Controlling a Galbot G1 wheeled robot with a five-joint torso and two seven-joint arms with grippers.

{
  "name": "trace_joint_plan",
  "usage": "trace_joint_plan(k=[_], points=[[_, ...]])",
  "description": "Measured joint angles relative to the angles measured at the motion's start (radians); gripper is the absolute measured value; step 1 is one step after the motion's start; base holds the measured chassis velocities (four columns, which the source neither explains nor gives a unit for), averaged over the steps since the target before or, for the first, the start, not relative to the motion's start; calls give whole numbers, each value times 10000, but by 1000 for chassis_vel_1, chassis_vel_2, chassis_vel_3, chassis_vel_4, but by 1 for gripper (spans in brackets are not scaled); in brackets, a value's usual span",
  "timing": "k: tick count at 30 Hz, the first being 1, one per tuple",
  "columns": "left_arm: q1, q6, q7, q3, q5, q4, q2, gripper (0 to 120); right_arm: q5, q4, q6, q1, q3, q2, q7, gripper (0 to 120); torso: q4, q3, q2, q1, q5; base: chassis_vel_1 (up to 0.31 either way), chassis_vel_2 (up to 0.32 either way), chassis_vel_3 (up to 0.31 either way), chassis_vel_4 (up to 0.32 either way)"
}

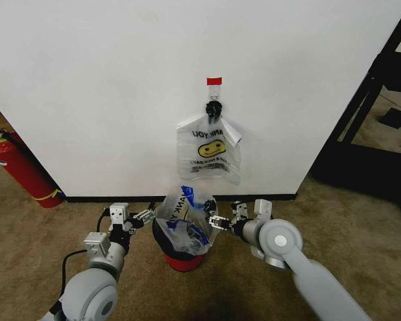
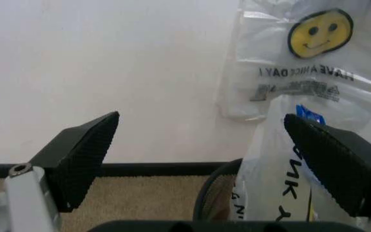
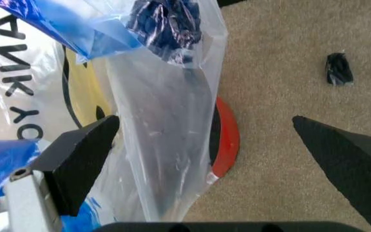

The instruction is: Pick up the garbage bag from the wall and place it over the trash bin.

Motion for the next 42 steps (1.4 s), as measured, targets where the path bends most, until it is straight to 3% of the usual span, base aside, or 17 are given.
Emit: trace_joint_plan(k=[17,32,42], points=[[43,-92,-50,54,-45,19,74,100,678,-1340,-99,1400,-1162,1194,3439,100,0,0,2,0,1,0,0,0,0],[7,-300,-121,56,-118,144,75,100,807,-2517,-108,2007,-1646,2144,4303,95,0,1,1,0,0,0,0,0,0],[12,-391,-195,77,-96,182,77,100,868,-1660,-108,1907,-1654,1770,4522,92,0,0,1,0,1,0,0,0,0]])
